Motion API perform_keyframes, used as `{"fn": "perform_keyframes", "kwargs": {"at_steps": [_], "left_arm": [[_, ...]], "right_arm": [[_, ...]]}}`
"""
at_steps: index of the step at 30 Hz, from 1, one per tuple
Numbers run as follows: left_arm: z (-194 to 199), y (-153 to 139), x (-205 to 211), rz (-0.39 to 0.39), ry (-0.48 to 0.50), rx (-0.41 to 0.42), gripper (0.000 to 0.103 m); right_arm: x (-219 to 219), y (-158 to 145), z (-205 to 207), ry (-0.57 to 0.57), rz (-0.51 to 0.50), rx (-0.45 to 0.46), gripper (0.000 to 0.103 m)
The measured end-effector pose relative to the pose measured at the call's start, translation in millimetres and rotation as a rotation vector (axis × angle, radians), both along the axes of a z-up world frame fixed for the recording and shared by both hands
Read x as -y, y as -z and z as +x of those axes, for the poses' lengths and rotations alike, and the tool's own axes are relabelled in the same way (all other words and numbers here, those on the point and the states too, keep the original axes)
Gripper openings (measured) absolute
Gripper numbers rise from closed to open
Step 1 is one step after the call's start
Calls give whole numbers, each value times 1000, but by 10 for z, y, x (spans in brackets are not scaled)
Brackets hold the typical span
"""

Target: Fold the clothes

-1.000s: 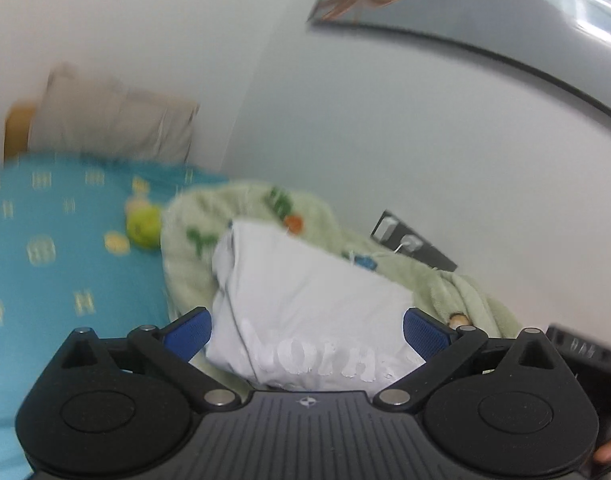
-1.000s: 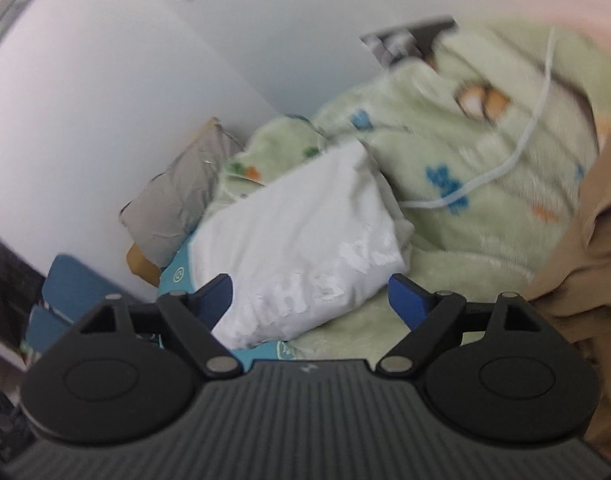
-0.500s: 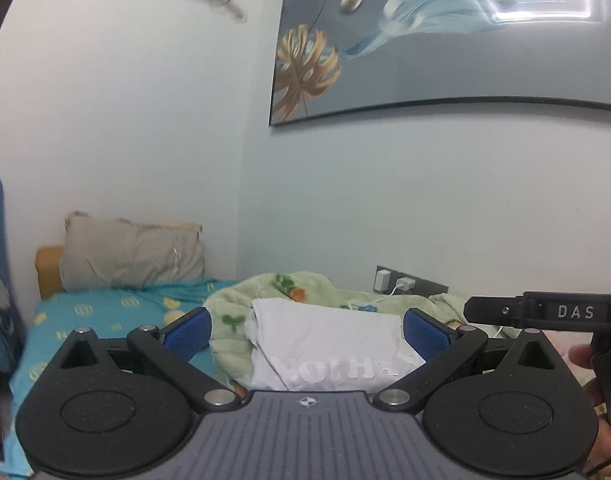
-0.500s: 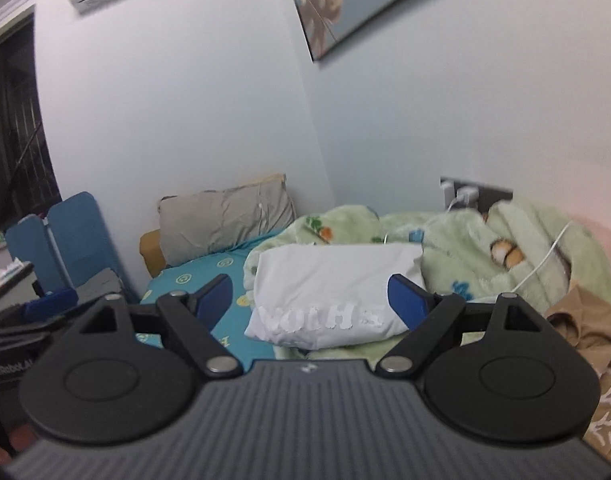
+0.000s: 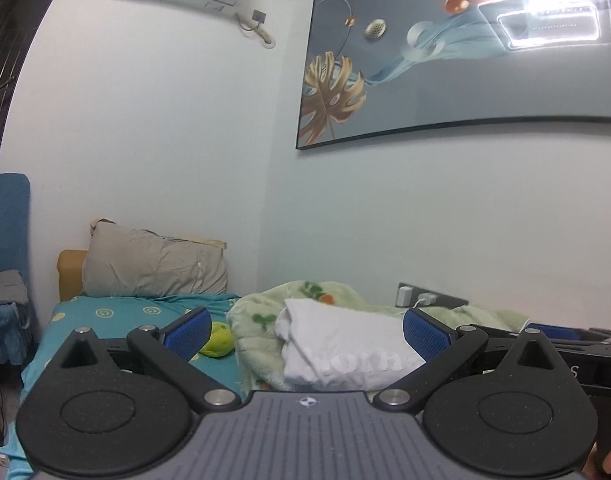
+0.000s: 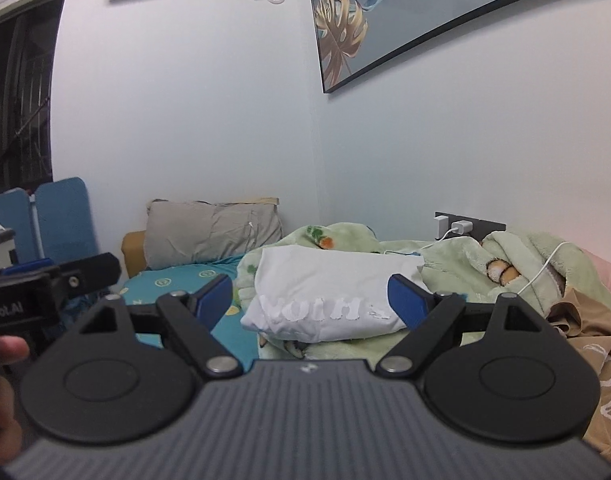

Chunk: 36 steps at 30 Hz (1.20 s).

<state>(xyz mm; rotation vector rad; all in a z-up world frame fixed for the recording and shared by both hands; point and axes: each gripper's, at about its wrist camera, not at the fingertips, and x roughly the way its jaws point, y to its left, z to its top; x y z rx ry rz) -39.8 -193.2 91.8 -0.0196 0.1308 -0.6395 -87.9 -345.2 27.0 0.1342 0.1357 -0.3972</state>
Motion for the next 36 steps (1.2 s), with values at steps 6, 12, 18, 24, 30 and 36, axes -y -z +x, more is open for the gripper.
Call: {"fn": "perform_keyframes", "kwargs": {"at_steps": [6, 12, 18, 24, 30, 36], "left_arm": [[87, 181, 2, 39, 21, -2, 103], [-7, 190, -74, 28, 9, 39, 103], [-46, 177, -89, 22, -4, 51, 103], [-22, 209, -101, 28, -9, 27, 103], [-24, 202, -124, 26, -8, 20, 103], [-16, 203, -127, 32, -5, 9, 103]], "right_arm": [[-80, 148, 149, 15, -30, -16, 86], [-100, 224, 211, 23, -24, -9, 86], [-154, 255, 194, 30, -33, -13, 86], [-163, 246, 195, 27, -31, -16, 86], [-164, 238, 178, 34, -23, -17, 86], [-178, 219, 163, 38, -25, -18, 86]]}}
